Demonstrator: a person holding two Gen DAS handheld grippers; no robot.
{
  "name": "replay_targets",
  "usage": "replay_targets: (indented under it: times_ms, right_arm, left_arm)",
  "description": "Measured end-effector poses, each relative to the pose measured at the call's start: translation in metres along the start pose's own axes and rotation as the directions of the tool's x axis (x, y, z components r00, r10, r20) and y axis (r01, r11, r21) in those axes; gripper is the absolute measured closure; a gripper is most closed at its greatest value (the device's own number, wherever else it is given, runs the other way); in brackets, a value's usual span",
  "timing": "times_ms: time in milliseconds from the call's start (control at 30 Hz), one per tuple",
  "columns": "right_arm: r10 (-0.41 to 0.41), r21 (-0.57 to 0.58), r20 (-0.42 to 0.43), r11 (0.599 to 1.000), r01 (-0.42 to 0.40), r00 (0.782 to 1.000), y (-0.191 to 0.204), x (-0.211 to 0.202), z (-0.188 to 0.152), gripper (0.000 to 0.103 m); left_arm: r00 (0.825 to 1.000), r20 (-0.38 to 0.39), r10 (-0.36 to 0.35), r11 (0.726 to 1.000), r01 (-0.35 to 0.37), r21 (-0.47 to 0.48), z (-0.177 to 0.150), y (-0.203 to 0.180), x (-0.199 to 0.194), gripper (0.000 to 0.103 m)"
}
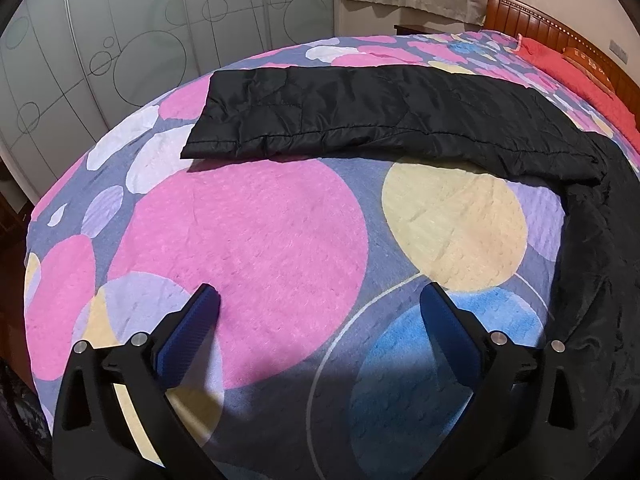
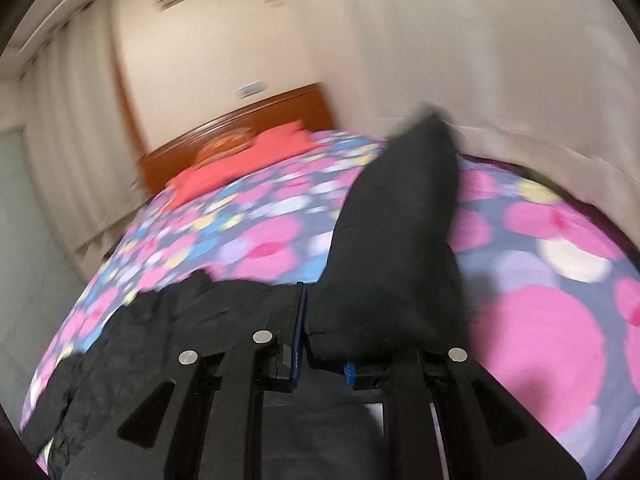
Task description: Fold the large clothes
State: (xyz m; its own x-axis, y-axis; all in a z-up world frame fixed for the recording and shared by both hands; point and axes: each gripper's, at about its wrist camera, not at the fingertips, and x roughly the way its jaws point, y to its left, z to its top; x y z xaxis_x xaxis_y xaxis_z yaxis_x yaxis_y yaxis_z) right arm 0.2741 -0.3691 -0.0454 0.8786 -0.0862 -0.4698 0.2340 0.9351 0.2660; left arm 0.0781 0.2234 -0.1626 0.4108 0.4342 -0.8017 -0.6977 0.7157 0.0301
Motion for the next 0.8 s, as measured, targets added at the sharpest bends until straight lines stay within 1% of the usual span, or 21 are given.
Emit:
replay_targets:
  times_ms: [133, 233, 267, 300, 367, 433, 533, 600, 667, 767, 800]
  right_arm:
    - [0.085, -0.086, -0.048, 0.992, -0.089, 0.995, 0.068, 0.021, -0.010, 0.087]
    - [0.141, -0.158, -0.094, 0.975, -0.154, 0.986, 0.119, 0.037, -0.024, 0.087]
    - [0.154, -0.173, -0.109, 0.970, -0.171, 0.982, 0.131, 0.041, -0.029, 0.087]
    - [0.175, -0.192, -0.135, 0.961, -0.199, 0.975, 0.149, 0.048, -0.036, 0.087]
    - [0.200, -0.214, -0.170, 0.948, -0.235, 0.965, 0.171, 0.050, -0.051, 0.087]
    - [0.224, -0.251, -0.220, 0.928, -0.277, 0.949, 0.197, 0.058, -0.069, 0.087]
    - [0.224, -0.299, -0.290, 0.902, -0.311, 0.930, 0.221, 0.068, -0.093, 0.087]
    - [0.203, -0.322, -0.354, 0.890, -0.323, 0.913, 0.233, 0.080, -0.112, 0.087]
    - [0.175, -0.344, -0.398, 0.882, -0.323, 0.900, 0.239, 0.090, -0.126, 0.087]
    - [0.128, -0.375, -0.446, 0.872, -0.315, 0.886, 0.247, 0.099, -0.138, 0.079]
    - [0.129, -0.379, -0.453, 0.868, -0.321, 0.882, 0.248, 0.098, -0.139, 0.069]
  left_arm:
    - [1.000, 0.006, 0.004, 1.000, -0.004, 0.002, -0.001, 0.000, 0.000, 0.002]
    - [1.000, 0.009, 0.002, 1.000, -0.003, 0.001, -0.001, 0.000, 0.000, 0.002]
    - [1.000, 0.010, 0.003, 1.000, -0.003, 0.001, -0.001, -0.001, 0.001, 0.002]
    - [1.000, 0.011, 0.002, 1.000, -0.002, 0.001, -0.001, 0.000, 0.001, 0.002]
    - [1.000, 0.013, 0.001, 1.000, -0.001, 0.000, -0.001, 0.000, 0.001, 0.002]
    - [1.000, 0.014, 0.001, 1.000, -0.001, 0.001, -0.002, -0.001, 0.001, 0.002]
    - [1.000, 0.016, 0.000, 1.000, 0.000, -0.001, -0.002, 0.000, 0.000, 0.002]
    - [1.000, 0.018, -0.002, 1.000, 0.002, -0.002, -0.002, 0.000, 0.000, 0.002]
    - [1.000, 0.018, -0.002, 1.000, 0.002, -0.002, -0.003, 0.000, 0.000, 0.002]
    - [1.000, 0.019, -0.002, 1.000, 0.002, -0.002, -0.003, 0.000, -0.001, 0.002]
    - [1.000, 0.019, -0.002, 1.000, 0.002, -0.003, -0.003, 0.000, -0.001, 0.002]
